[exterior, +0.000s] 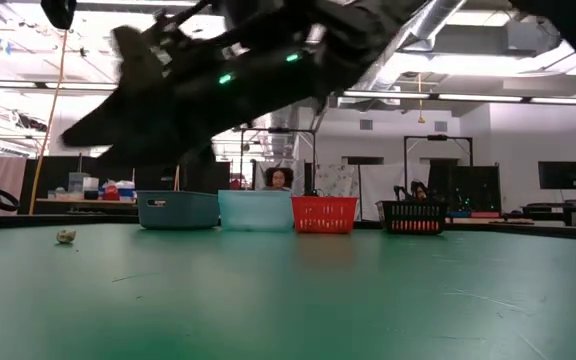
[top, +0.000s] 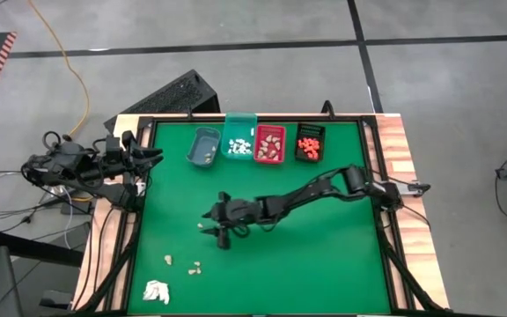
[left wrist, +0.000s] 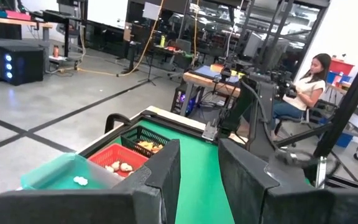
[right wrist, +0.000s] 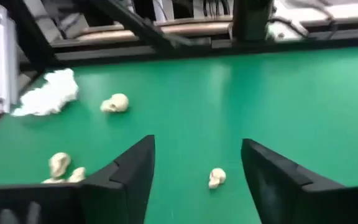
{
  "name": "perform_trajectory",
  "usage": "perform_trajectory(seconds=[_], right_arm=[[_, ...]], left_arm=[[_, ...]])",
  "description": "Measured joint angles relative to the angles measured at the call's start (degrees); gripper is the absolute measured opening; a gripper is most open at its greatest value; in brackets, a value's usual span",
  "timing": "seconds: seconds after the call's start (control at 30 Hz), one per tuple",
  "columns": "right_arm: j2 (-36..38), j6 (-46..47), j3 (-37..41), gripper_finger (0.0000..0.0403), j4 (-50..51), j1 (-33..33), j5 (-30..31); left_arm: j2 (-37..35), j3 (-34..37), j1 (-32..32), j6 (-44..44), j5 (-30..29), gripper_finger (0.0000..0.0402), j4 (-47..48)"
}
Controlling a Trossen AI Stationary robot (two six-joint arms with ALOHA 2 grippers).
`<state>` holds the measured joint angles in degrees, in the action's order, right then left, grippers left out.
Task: Sort Halloween decoration
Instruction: Put the white skull toy into the blue bin
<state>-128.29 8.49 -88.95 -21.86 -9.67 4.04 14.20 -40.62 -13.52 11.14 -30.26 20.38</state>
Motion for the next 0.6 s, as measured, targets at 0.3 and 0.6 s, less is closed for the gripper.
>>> perform_trajectory(seconds=[0.3,0.6], right_arm=[[-8.9,-4.0,-11.6,0.0230,4.8,0.1,-1.1],[-11.9,-2.6,-11.8,0.0211,4.6,0.6,-1.1]], left_arm=[[0.0,0.0,0.0,-0.1,0.0,0.0099,1.0],[0.0,0.0,0.0,0.0,0.1,0.0099,1.3]])
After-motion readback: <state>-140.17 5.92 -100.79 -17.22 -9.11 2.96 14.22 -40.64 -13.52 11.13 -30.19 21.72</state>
